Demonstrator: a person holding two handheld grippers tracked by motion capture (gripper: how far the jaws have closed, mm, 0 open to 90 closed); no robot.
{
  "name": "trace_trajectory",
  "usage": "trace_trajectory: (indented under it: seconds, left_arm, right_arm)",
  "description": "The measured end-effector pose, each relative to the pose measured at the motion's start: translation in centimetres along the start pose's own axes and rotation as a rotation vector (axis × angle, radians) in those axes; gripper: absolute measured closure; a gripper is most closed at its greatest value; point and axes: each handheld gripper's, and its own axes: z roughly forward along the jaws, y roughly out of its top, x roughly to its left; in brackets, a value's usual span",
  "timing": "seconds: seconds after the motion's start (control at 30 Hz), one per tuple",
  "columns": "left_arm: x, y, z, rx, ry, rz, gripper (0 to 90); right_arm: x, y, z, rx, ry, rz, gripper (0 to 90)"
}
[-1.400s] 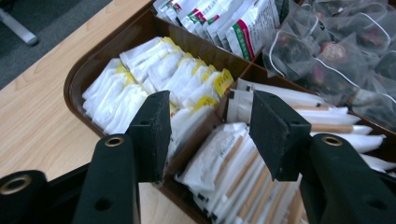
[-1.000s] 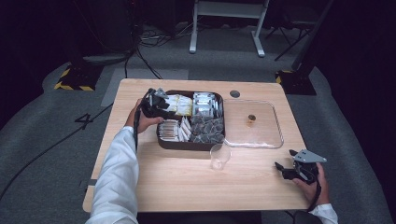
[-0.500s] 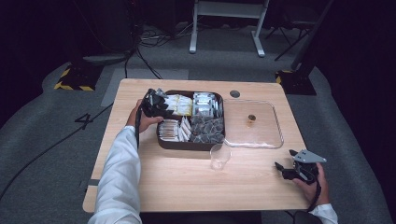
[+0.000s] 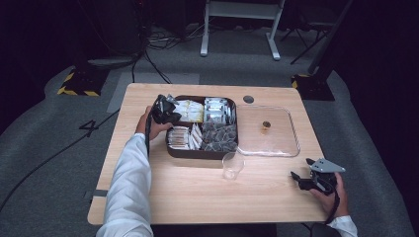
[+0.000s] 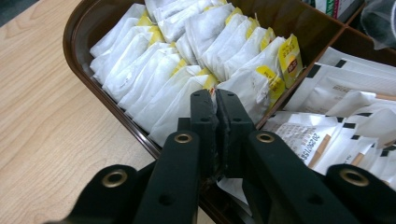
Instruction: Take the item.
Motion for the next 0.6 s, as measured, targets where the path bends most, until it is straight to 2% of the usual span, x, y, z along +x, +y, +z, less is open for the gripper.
trace_trajectory:
  seconds: [0.13,0.2,0.23,0.57,0.6]
  left_arm:
    - [0.1,0.2,-0.2,-0.008,0.019,-0.008,87.6]
    - [0.1,0.2,-0.6,-0.030,0.025,-0.010,87.7]
    - [0.1,0.3,-1.0,-0.056,0.023,-0.018,87.6]
    - [-0.1,0.5,-3.0,-0.141,0.022,-0.041,87.7]
    - [-0.1,0.5,-3.2,-0.146,0.031,-0.033,87.7]
  right_arm:
    - [0.0,0.0,0.0,0.000,0.000,0.000,18.1]
    - [0.0,0.0,0.0,0.000,0.000,0.000,18.1]
    - [0.0,0.0,0.0,0.000,0.000,0.000,18.1]
    - [0.0,0.0,0.0,0.001,0.001,0.001,18.1]
    - [0.0,0.0,0.0,0.003,0.002,0.003,18.1]
